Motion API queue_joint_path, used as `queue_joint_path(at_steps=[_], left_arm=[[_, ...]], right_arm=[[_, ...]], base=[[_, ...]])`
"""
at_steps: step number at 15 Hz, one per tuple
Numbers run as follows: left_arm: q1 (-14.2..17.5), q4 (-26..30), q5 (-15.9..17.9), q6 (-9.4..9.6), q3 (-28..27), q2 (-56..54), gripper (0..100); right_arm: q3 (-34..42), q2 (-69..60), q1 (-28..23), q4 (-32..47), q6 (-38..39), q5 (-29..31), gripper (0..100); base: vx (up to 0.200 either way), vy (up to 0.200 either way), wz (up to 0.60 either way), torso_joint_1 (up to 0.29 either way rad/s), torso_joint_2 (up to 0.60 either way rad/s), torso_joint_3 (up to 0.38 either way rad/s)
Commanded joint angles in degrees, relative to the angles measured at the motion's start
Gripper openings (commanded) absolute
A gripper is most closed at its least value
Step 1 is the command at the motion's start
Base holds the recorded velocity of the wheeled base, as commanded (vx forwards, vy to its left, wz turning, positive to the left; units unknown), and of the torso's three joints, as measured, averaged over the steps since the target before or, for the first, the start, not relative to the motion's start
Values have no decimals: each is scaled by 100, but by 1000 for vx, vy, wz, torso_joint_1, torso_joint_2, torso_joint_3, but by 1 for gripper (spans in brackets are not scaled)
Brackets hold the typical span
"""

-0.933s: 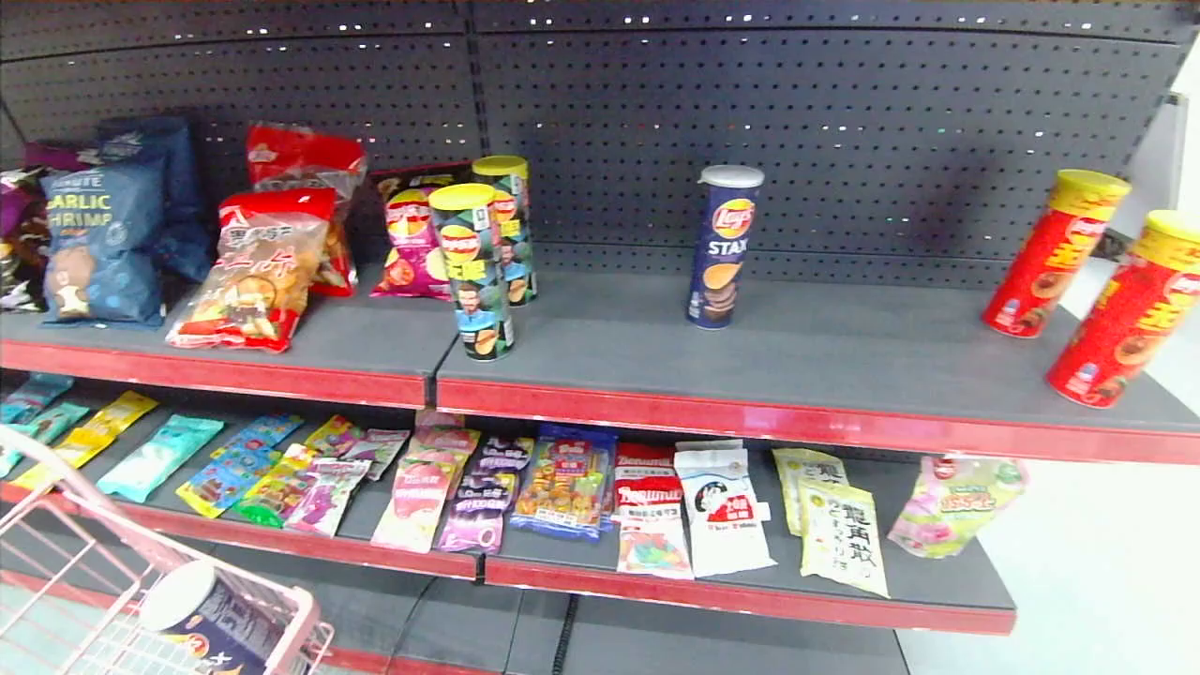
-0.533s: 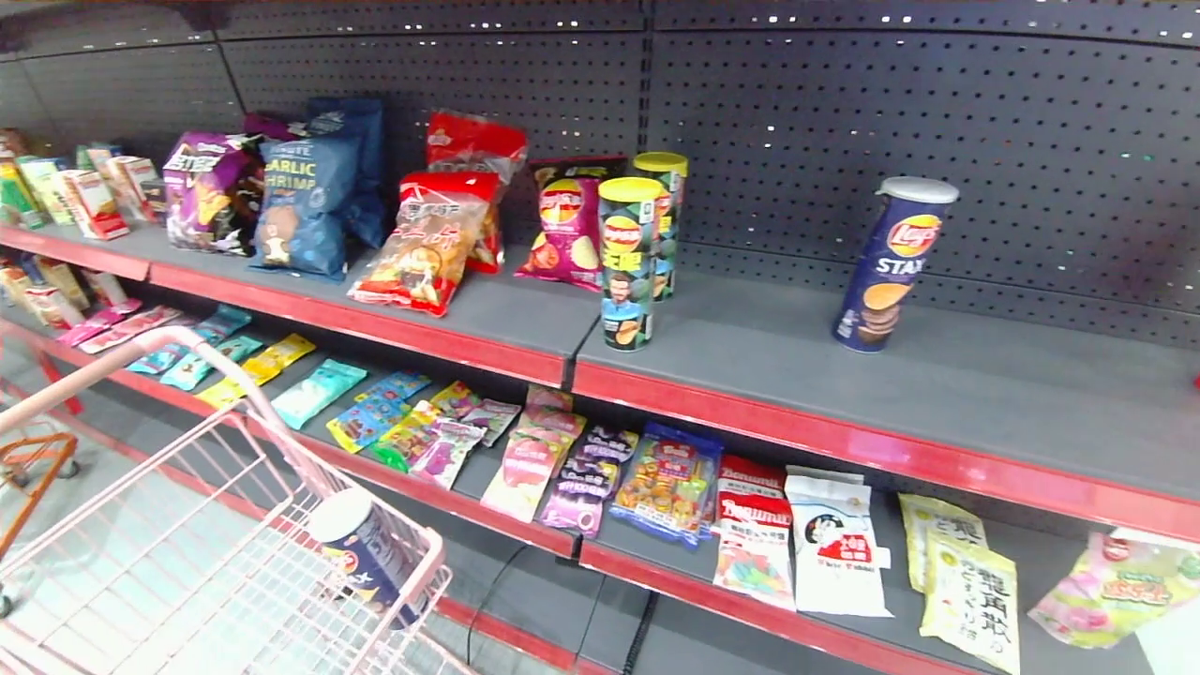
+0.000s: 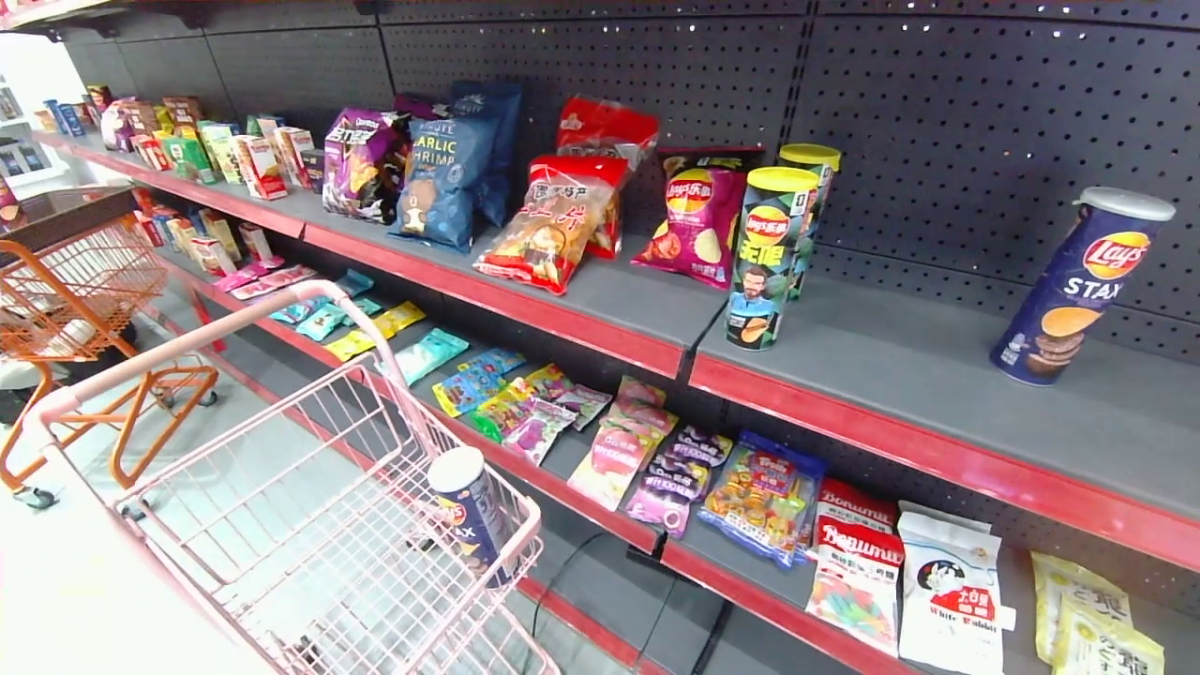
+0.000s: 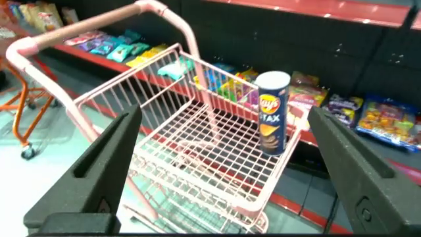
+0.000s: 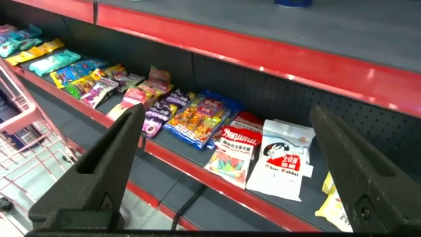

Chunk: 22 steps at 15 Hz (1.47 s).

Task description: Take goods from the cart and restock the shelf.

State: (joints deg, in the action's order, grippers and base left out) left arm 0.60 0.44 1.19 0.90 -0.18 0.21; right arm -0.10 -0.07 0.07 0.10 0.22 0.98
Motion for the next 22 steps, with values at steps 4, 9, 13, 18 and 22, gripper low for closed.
queue_joint_path(at_steps=[4,9,13,18,22], left_arm=[[2,0,-5,-2,1,-3,100],[2,0,-5,-2,1,-3,100],[2,0,-5,-2,1,-3,100],[-7,0,12,15,1,-3,100],[-42,-9,48,-231,-1819,1772,100]], right_arm=[[1,7,1,-1,-4,-1,100],[1,7,1,-1,-4,-1,100],[1,7,1,-1,-4,-1,100],[1,7,1,-1,-4,-1,100],[1,7,1,-1,-4,-1,100]], base=[[0,0,0,-149,384,229],[0,0,0,-197,522,324],[0,0,0,-189,538,345],[0,0,0,-149,498,342],[0,0,0,-38,129,94]])
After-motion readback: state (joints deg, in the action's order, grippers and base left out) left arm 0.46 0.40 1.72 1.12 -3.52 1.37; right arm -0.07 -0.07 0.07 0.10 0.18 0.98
